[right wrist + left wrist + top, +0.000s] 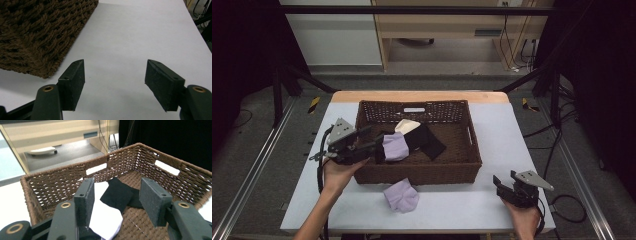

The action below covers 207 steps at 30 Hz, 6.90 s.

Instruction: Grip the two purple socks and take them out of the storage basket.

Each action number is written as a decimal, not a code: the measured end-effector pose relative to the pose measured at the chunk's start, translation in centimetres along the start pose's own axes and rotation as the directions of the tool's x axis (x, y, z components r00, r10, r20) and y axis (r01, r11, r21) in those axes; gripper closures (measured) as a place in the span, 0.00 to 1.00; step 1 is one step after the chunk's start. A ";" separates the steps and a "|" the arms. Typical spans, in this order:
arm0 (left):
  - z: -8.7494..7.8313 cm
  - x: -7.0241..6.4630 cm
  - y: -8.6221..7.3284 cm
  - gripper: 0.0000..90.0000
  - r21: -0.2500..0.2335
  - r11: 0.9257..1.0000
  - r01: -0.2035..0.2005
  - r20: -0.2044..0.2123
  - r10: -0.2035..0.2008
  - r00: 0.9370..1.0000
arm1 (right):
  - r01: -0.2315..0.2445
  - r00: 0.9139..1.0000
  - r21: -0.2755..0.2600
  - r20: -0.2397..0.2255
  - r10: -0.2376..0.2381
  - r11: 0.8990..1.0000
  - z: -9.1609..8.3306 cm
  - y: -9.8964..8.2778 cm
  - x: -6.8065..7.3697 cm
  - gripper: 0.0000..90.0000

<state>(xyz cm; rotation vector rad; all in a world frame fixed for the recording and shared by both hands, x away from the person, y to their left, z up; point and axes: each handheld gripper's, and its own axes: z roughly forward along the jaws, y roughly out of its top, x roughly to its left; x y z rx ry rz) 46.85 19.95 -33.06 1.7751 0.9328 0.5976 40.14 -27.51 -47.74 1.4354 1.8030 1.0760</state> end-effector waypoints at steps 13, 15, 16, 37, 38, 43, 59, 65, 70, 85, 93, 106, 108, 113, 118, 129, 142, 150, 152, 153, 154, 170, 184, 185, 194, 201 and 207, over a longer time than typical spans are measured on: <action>6.2 2.1 0.8 0.53 0.081 0.997 0.012 -0.080 -0.005 0.997 | -0.004 1.000 0.001 -0.004 0.004 1.000 0.1 0.0 -0.1 0.36; 7.2 2.5 0.5 0.54 0.101 0.995 0.022 -0.082 -0.013 0.997 | -0.003 1.000 0.001 -0.005 0.003 1.000 0.1 0.0 -0.1 0.36; 7.6 2.6 0.3 0.54 0.116 0.993 0.023 -0.090 -0.012 0.996 | -0.003 1.000 0.001 -0.005 0.003 1.000 0.1 0.0 -0.1 0.37; 12.2 2.6 -2.6 0.56 0.418 0.908 -0.023 -0.134 0.087 0.987 | 0.016 1.000 0.005 -0.008 -0.016 1.000 0.3 0.0 0.0 0.36; 12.4 2.5 -2.7 0.56 0.438 0.899 -0.016 -0.139 0.085 0.987 | 0.013 1.000 0.006 -0.010 -0.013 1.000 0.3 0.0 0.1 0.36; 13.0 2.9 -3.1 0.54 0.484 0.875 0.030 -0.156 0.053 0.986 | 0.013 1.000 0.008 -0.015 -0.012 1.000 0.2 0.0 0.2 0.36; 14.3 3.7 -4.0 0.61 0.606 0.789 0.097 -0.204 0.036 0.978 | 0.017 1.000 0.006 -0.016 -0.017 1.000 0.3 -0.1 0.2 0.36; 14.5 3.7 -4.1 0.74 0.646 0.757 0.096 -0.196 0.043 0.980 | 0.015 1.000 0.007 -0.017 -0.015 1.000 0.2 -0.1 0.2 0.36; 14.4 3.6 -4.0 0.92 0.648 0.755 0.099 -0.194 0.038 0.980 | 0.016 1.000 0.006 -0.018 -0.016 1.000 0.2 -0.1 0.2 0.37; 13.4 3.2 -3.3 0.96 0.559 0.827 0.064 -0.171 0.039 0.985 | 0.014 1.000 0.003 -0.018 -0.014 1.000 0.1 -0.1 0.1 0.38; 11.5 2.6 -2.5 0.97 0.400 0.916 -0.019 -0.122 0.074 0.990 | 0.012 1.000 0.006 -0.017 -0.012 1.000 0.1 -0.1 0.1 0.38; 8.7 3.1 -1.0 0.97 0.139 0.990 0.008 -0.054 -0.001 0.999 | 0.004 1.000 -0.003 -0.016 -0.004 1.000 0.1 0.0 0.0 0.39; 8.1 3.1 -0.6 0.97 0.101 0.995 0.003 -0.052 0.002 0.999 | 0.005 1.000 -0.004 -0.014 -0.005 1.000 0.0 0.0 -0.1 0.39; 6.1 2.5 0.5 0.97 0.004 1.000 0.012 -0.026 -0.012 1.000 | 0.000 1.000 -0.010 -0.012 -0.001 1.000 -0.1 0.0 -0.2 0.39; 3.8 1.7 1.1 0.97 -0.066 0.998 0.000 -0.004 0.000 1.000 | 0.005 1.000 -0.005 -0.008 -0.005 1.000 0.0 -0.1 -0.2 0.39; -0.6 -0.5 1.9 0.97 -0.155 0.987 -0.050 0.058 0.060 0.997 | 0.002 1.000 -0.007 -0.011 -0.003 1.000 -0.1 -0.1 -0.2 0.41; -5.1 -2.6 2.6 0.97 -0.221 0.973 -0.062 0.144 0.095 0.985 | 0.001 1.000 -0.008 -0.006 -0.001 1.000 -0.1 -0.1 -0.2 0.41; -8.4 -5.2 1.9 0.97 -0.245 0.964 -0.107 0.201 0.159 0.967 | -0.002 1.000 -0.012 -0.010 0.001 1.000 -0.3 -0.1 -0.3 0.41; -8.7 -5.7 1.4 0.97 -0.231 0.967 -0.110 0.217 0.161 0.963 | -0.005 1.000 -0.011 -0.010 0.005 1.000 -0.3 -0.1 -0.2 0.41; -8.7 -5.9 1.0 0.97 -0.223 0.969 -0.109 0.226 0.160 0.961 | -0.003 1.000 -0.012 -0.010 0.003 1.000 -0.3 -0.1 -0.3 0.41; -8.7 -6.1 0.6 0.97 -0.212 0.971 -0.113 0.232 0.162 0.959 | -0.005 1.000 -0.010 -0.011 0.004 1.000 -0.3 -0.1 -0.2 0.41; -1.3 -9.9 -7.5 0.97 0.093 0.982 -0.162 0.358 0.118 0.926 | -0.002 1.000 -0.008 -0.011 0.002 1.000 -0.3 -0.2 -0.2 0.41; 2.8 -10.5 -11.3 0.88 0.210 0.965 -0.158 0.359 0.074 0.930 | 0.007 1.000 0.013 -0.019 -0.007 1.000 0.0 -0.2 0.1 0.40; 2.5 -10.3 -11.1 0.86 0.200 0.969 -0.147 0.351 0.069 0.934 | 0.005 1.000 0.013 -0.020 -0.005 1.000 0.0 -0.2 0.0 0.40; -0.4 -7.8 -10.7 0.58 0.166 0.983 -0.084 0.257 0.039 0.966 | 0.001 1.000 0.009 -0.015 0.000 1.000 0.0 -0.2 -0.1 0.38; -3.0 -5.3 -12.0 0.47 0.161 0.986 -0.044 0.170 0.016 0.985 | -0.011 1.000 0.010 -0.012 0.011 1.000 0.0 -0.3 -0.2 0.35; -4.3 -3.1 -13.5 0.41 0.185 0.983 -0.014 0.096 -0.004 0.995 | -0.007 1.000 0.010 -0.005 0.007 1.000 0.0 -0.3 -0.2 0.33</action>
